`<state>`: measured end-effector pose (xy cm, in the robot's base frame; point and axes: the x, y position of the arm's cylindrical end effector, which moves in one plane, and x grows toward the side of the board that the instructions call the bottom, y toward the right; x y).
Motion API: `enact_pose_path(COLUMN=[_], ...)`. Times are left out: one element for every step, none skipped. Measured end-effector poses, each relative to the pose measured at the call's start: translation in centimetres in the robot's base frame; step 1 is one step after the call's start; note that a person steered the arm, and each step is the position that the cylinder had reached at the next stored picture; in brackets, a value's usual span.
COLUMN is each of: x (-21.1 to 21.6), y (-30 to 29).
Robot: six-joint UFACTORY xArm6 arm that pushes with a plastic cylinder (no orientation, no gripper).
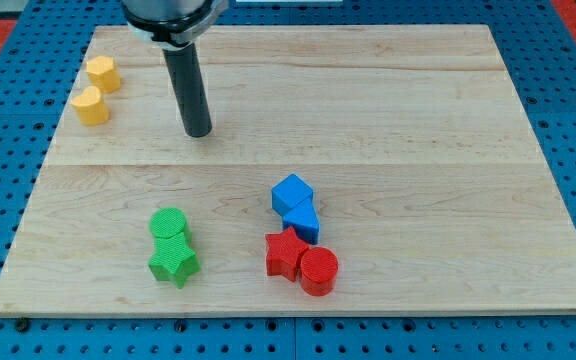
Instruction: Adjust the triangle in between the cube and red star
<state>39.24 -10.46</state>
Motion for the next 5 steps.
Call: enact_pose_path(x=[0.0, 0.0, 0.0, 1.2, 6.1], y=[2.0, 3.0, 6.0, 14.5, 15.7])
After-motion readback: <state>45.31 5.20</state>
